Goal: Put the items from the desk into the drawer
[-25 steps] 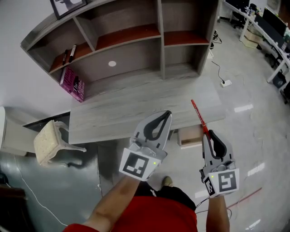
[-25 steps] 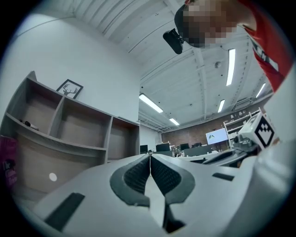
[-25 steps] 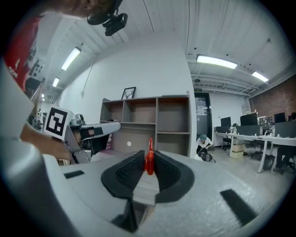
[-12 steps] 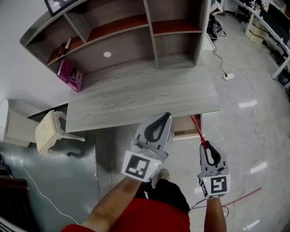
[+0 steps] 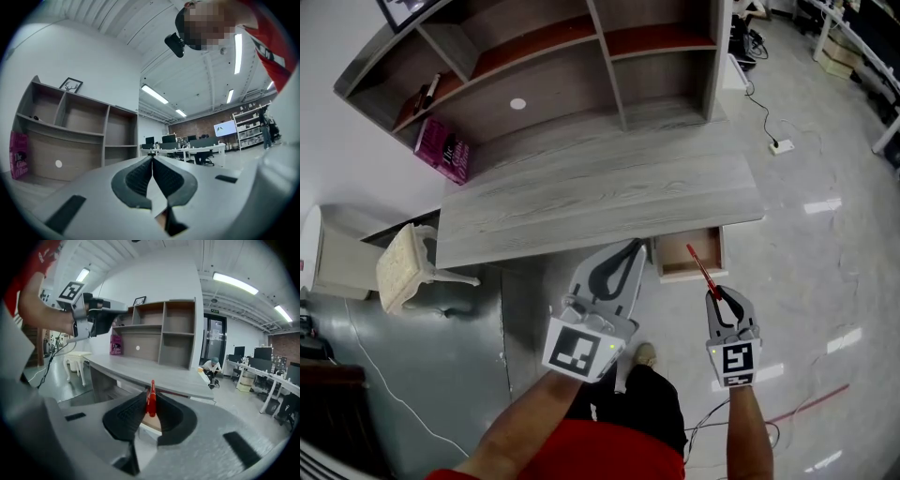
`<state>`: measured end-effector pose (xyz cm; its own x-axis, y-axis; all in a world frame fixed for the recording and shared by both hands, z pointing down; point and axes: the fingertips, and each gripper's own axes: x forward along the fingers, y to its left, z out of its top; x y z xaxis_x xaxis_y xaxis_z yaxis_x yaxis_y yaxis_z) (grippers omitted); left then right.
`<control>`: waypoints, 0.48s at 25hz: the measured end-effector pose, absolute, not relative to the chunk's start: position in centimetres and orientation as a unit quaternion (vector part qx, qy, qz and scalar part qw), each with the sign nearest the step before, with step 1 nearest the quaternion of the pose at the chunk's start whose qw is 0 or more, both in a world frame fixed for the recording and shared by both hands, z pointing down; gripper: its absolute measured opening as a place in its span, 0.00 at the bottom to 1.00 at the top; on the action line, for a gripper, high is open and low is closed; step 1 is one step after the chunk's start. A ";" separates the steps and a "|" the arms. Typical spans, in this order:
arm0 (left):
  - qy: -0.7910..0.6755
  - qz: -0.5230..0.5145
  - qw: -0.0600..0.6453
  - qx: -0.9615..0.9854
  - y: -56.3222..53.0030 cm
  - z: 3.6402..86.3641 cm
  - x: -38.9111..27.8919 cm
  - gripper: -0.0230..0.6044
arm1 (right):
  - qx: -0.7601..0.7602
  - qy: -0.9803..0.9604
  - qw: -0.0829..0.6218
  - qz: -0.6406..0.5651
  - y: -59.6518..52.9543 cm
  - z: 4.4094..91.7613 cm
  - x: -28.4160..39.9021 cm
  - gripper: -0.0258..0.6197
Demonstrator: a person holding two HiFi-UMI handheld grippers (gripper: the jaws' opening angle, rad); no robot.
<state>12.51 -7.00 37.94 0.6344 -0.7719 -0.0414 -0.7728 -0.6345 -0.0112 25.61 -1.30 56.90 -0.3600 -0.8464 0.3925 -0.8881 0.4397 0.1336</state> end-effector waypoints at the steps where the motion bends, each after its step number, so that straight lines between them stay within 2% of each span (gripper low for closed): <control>1: 0.428 0.014 0.013 -0.903 -7.1 38.1 12.4 0.05 | 0.524 -0.823 0.213 0.053 -1.7 57.8 25.6 0.14; 12: 0.425 -0.020 0.005 -0.905 -7.0 40.6 11.4 0.05 | 0.491 -0.824 0.269 0.094 -7.0 66.5 24.6 0.14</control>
<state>11.41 -7.00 40.62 0.6386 -0.7688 0.0326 -0.7684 -0.6394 -0.0262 24.65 -7.04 66.47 -0.3742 -0.7581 0.5341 -0.8586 0.5009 0.1094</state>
